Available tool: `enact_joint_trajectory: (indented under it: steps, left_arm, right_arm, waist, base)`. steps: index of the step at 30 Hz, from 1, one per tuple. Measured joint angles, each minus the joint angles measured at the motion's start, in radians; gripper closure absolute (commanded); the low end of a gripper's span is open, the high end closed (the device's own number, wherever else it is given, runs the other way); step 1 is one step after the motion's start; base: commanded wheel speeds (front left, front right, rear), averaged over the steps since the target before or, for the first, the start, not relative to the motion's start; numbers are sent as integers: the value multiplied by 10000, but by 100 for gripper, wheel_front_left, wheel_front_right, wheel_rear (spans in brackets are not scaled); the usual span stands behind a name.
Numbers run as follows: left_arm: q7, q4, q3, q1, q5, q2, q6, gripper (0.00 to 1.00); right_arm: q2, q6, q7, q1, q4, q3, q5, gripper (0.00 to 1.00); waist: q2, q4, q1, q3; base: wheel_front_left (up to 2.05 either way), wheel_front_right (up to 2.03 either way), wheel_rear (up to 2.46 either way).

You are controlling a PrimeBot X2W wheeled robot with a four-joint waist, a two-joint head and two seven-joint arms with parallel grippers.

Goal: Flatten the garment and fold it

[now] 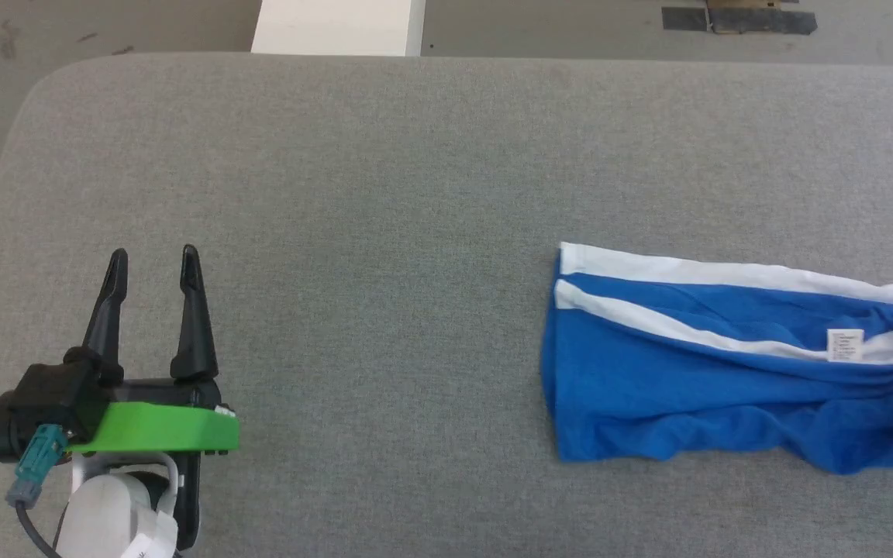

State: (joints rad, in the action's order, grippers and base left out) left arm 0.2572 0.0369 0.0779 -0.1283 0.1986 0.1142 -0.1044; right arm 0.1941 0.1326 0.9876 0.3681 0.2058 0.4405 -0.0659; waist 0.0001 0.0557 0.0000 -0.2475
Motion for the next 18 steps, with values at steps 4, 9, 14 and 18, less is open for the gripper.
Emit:
enact_joint_trajectory:
  steps: [4,9,14,18]
  left_arm:
    - [0,-105,-2,5,-69,-104,-23,0]
    - [0,-176,63,86,-167,-176,-88,0]
    - [0,-138,125,430,-309,-251,-90,0]
    - [2,-56,127,550,-316,-314,-92,0]
  right_arm:
    - [307,0,378,-67,-228,-102,-171,100]
    - [654,0,1616,-589,-1267,-1337,418,100]
    - [671,0,2955,-1096,-3329,-2631,1684,100]
    - [337,-2,3239,-1197,-4190,-3463,2255,100]
  waist:
    - [0,12,0,194]
    - [0,30,0,532]
    - [0,32,0,919]
    - [0,64,0,1088]
  base:
    - [0,0,0]
    - [0,0,0]
    - [0,0,0]
    - [0,0,0]
